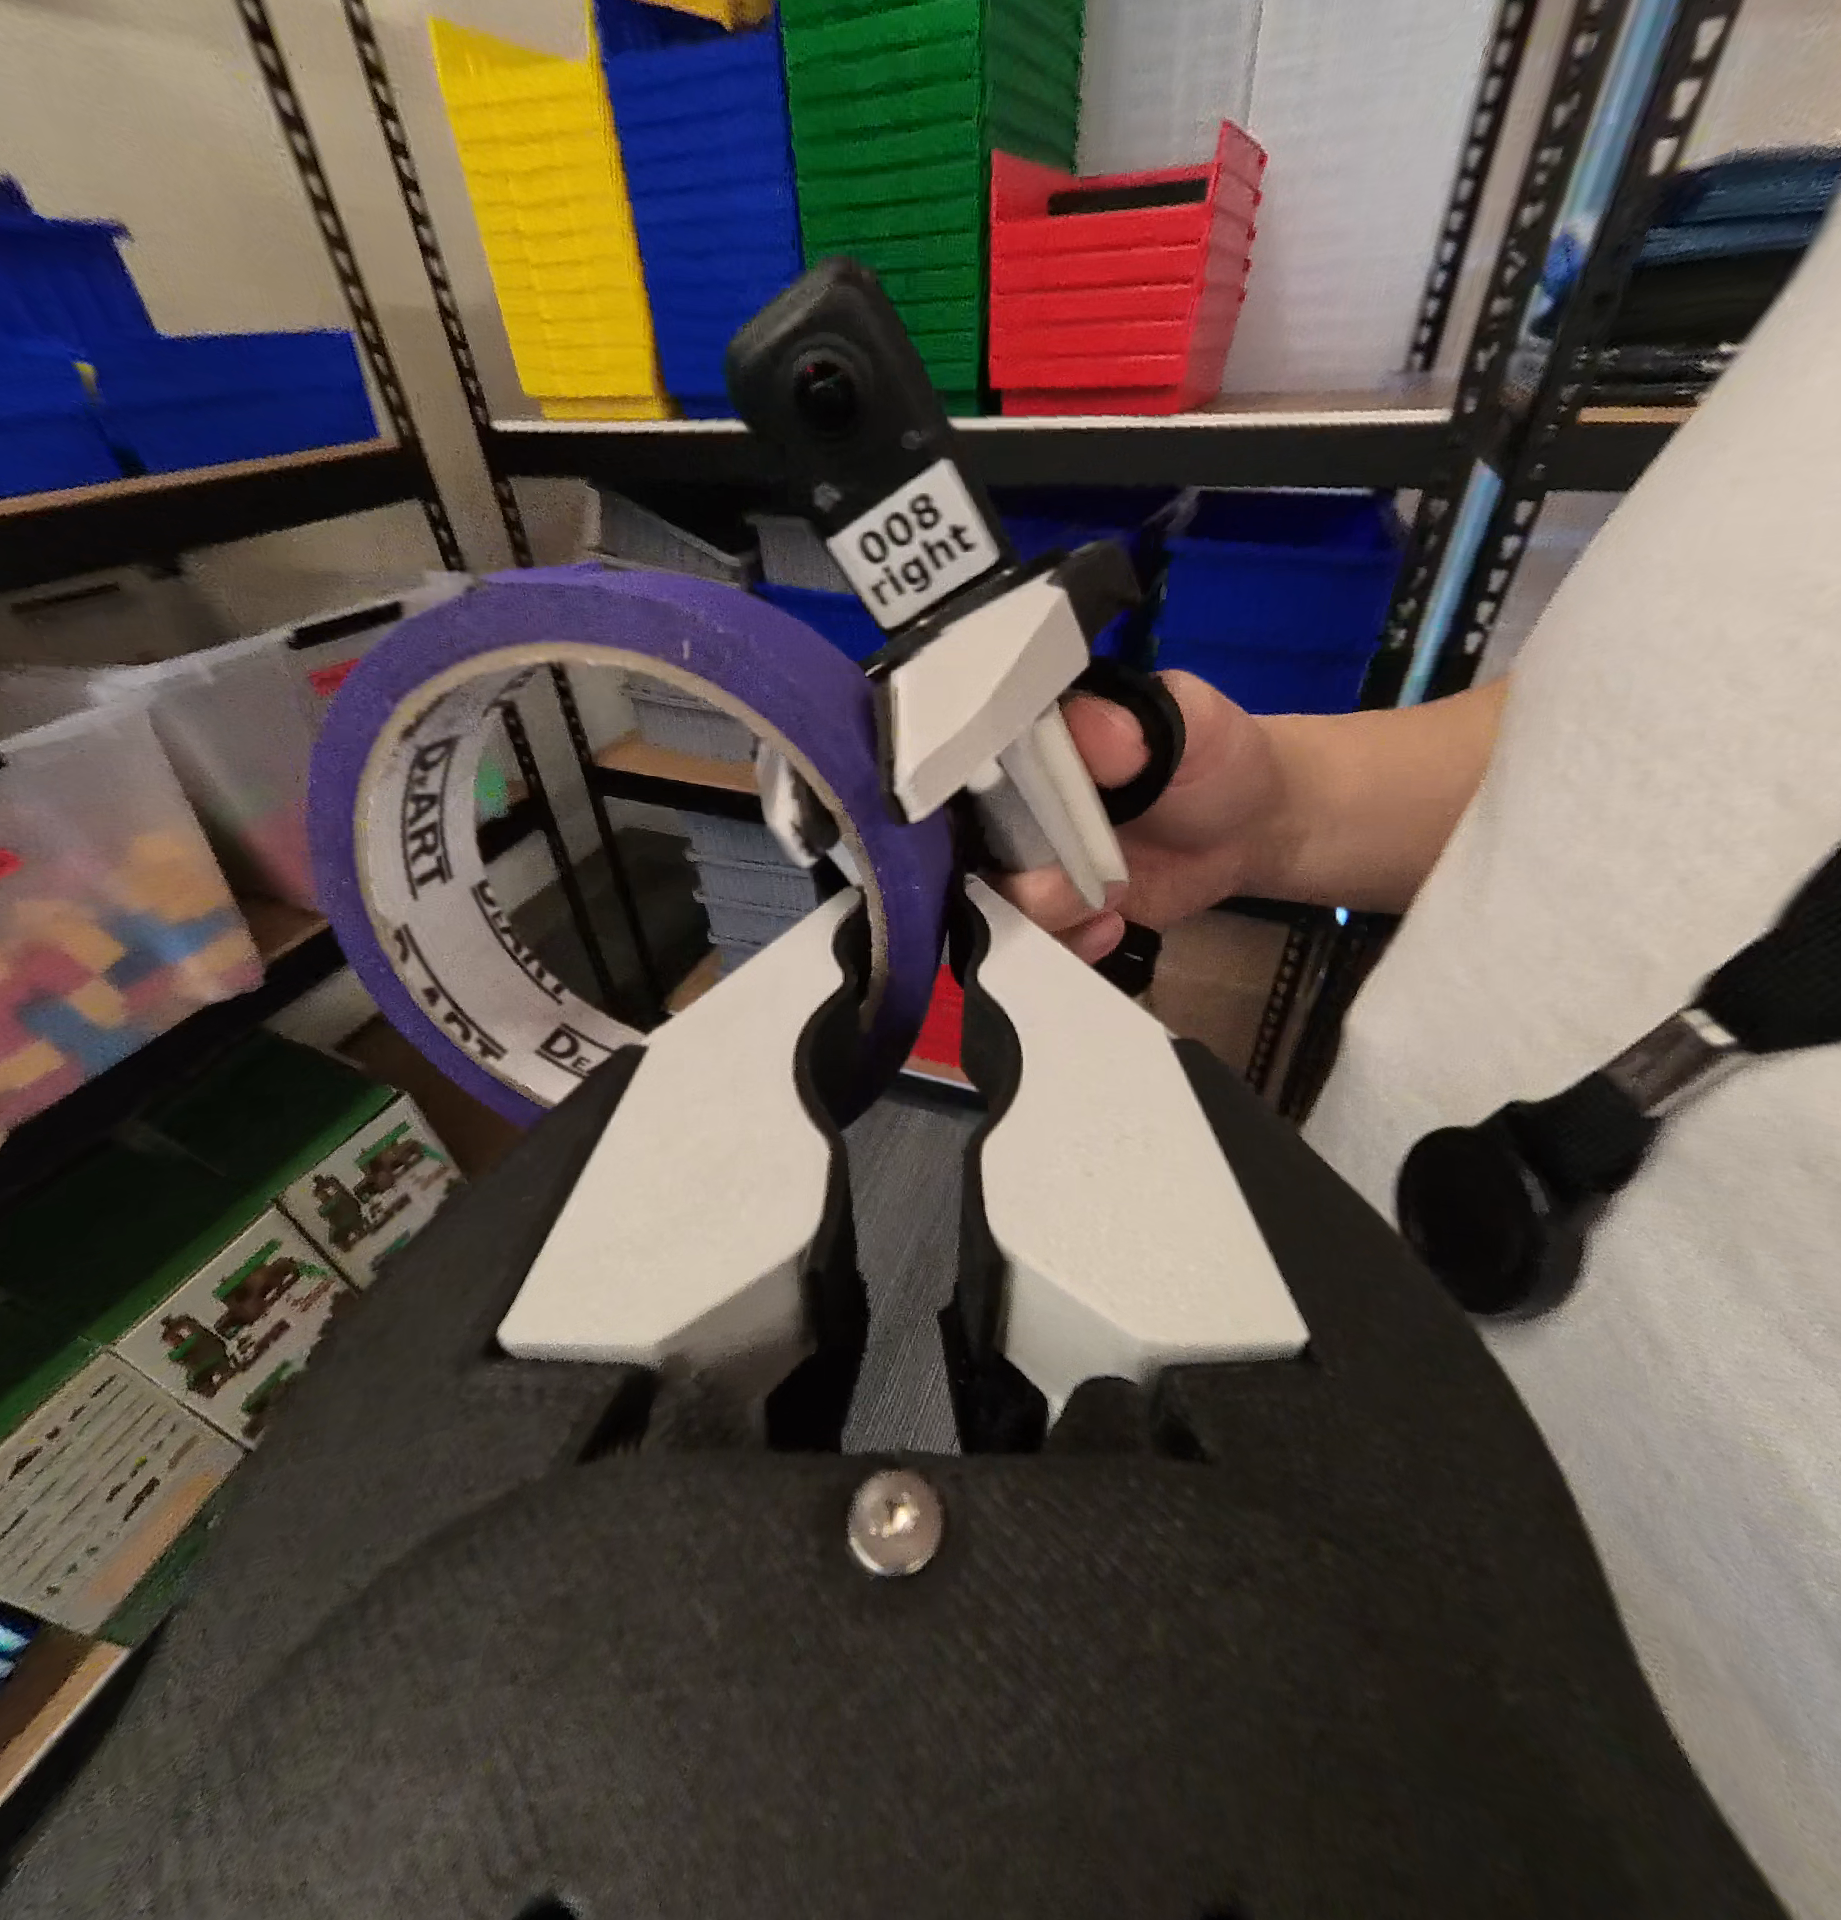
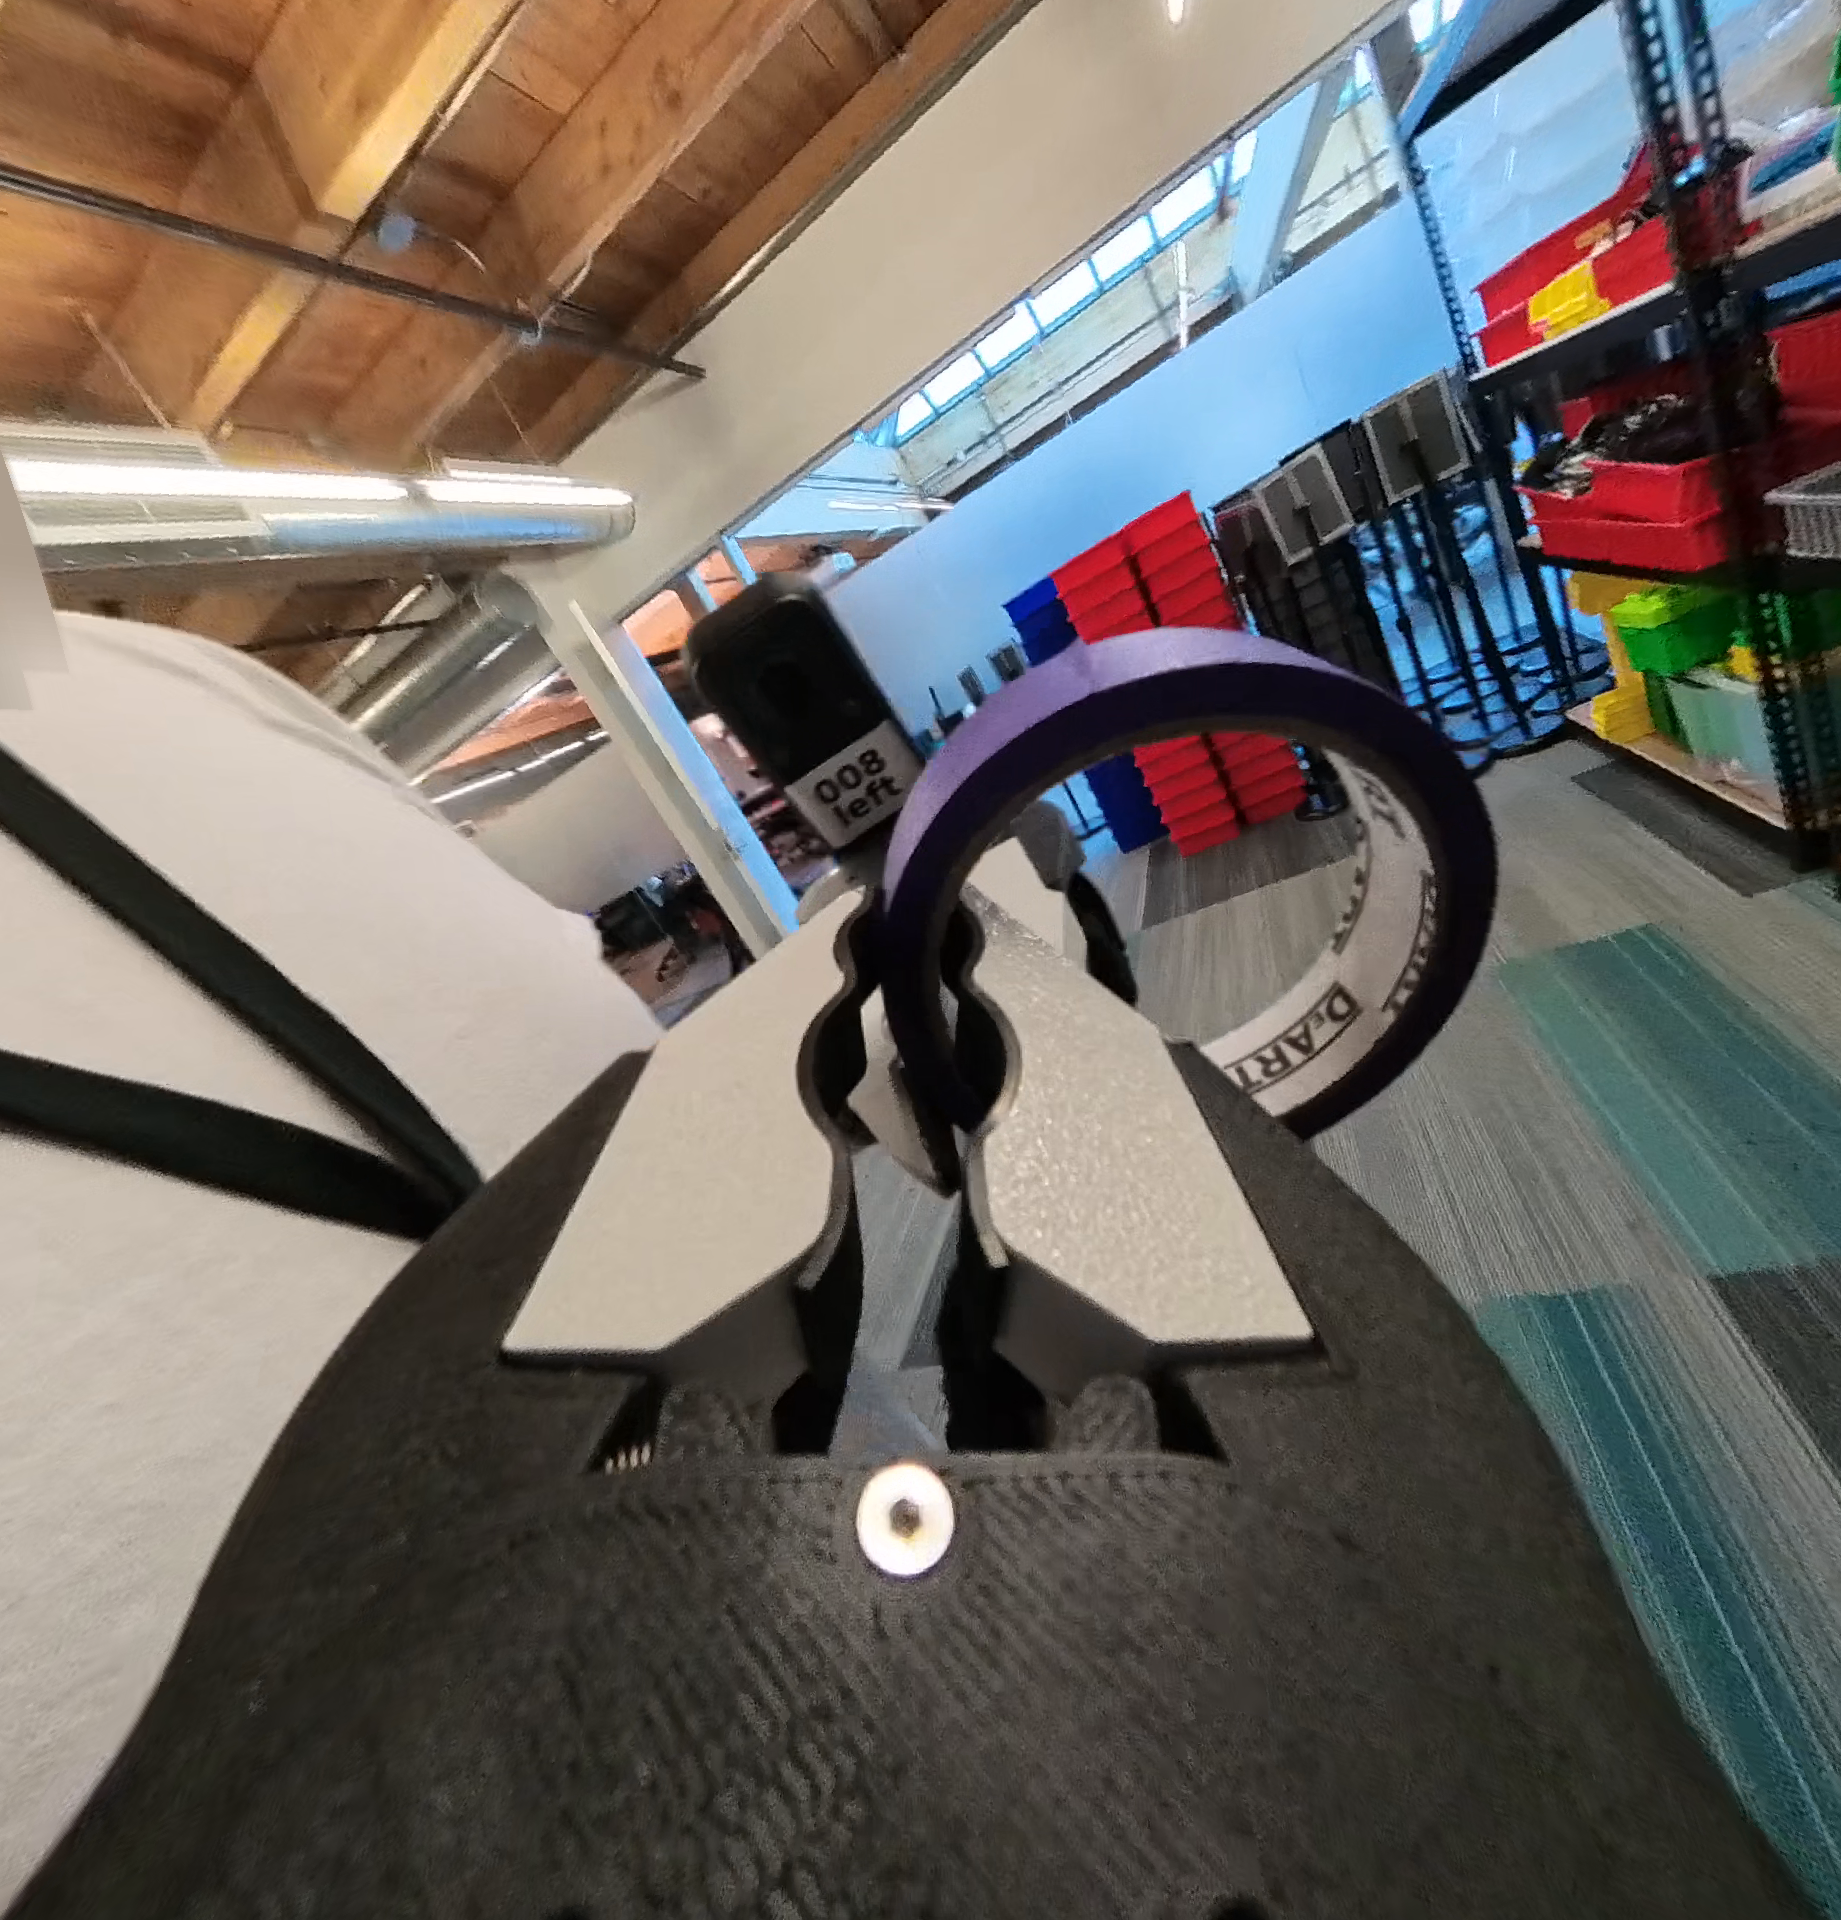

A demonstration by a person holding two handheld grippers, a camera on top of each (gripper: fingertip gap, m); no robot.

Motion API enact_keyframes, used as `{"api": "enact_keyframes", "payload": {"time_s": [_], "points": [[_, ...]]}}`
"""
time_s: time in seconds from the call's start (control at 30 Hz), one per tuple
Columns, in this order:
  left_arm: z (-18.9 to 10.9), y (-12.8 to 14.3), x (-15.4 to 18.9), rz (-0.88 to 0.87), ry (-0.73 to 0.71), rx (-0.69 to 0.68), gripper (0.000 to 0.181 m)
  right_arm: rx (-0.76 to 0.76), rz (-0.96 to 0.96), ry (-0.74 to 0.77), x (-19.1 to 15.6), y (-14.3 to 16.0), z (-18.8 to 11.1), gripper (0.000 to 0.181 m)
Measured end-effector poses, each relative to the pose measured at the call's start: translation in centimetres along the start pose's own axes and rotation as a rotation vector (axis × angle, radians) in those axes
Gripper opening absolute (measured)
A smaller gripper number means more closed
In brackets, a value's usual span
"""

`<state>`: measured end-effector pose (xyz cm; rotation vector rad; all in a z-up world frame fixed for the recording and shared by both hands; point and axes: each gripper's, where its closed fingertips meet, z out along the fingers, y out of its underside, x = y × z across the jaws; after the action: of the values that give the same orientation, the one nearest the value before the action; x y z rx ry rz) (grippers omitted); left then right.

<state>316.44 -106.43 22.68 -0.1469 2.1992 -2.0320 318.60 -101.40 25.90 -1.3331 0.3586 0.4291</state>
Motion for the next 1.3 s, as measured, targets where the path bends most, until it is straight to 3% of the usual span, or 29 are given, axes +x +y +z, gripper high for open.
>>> {"api": "enact_keyframes", "payload": {"time_s": [0.13, 0.2, 0.33, 0.5, 0.63, 0.73, 0.93, 1.03, 1.13, 1.23, 1.3], "points": [[0.6, 0.1, -8.5, 0.058, 0.093, -0.054, 0.008, -0.032, -0.078, 0.047, 7.9, -4.1, 0.2, 0.012], [1.6, 0.0, -12.4, -0.021, 0.148, -0.067, 0.007, -0.018, -0.064, 0.08, 11.7, -6.7, -0.5, 0.017], [4.2, -0.6, -19.3, -0.063, 0.225, 0.005, 0.007, 0.002, -0.035, 0.038, 17.7, -11.0, -1.9, 0.014], [9.3, 0.7, -29.8, -0.057, 0.172, 0.049, 0.009, -0.049, -0.035, 0.032, 27.5, -15.8, -4.5, 0.011], [12.1, -1.4, -37.7, -0.121, 0.133, 0.071, 0.007, -0.024, 0.056, -0.074, 33.2, -21.9, -5.5, 0.013], [13.4, -1.3, -43.1, -0.005, 0.057, 0.06, 0.007, -0.093, -0.009, -0.125, 37.5, -24.4, -5.7, 0.012], [13.1, -2.7, -51.8, -0.165, 0.084, 0.213, 0.007, -0.13, -0.029, -0.113, 45.6, -29.4, -6.4, 0.016], [13.1, -1.4, -56.5, -0.147, 0.134, 0.183, 0.007, -0.108, -0.011, 0.013, 51.3, -30.0, -7.5, 0.017], [13.8, -1.1, -60.0, -0.138, 0.291, 0.177, 0.007, 0.087, 0.009, 0.185, 55.2, -32.4, -9.4, 0.015], [15.0, -1.2, -62.2, -0.109, 0.515, 0.184, 0.007, 0.279, -0.08, 0.517, 57.7, -34.5, -13.7, 0.011], [16.4, -1.3, -63.2, -0.067, 0.651, 0.179, 0.007, 0.362, -0.179, 0.787, 57.2, -35.4, -17.7, 0.006]]}}
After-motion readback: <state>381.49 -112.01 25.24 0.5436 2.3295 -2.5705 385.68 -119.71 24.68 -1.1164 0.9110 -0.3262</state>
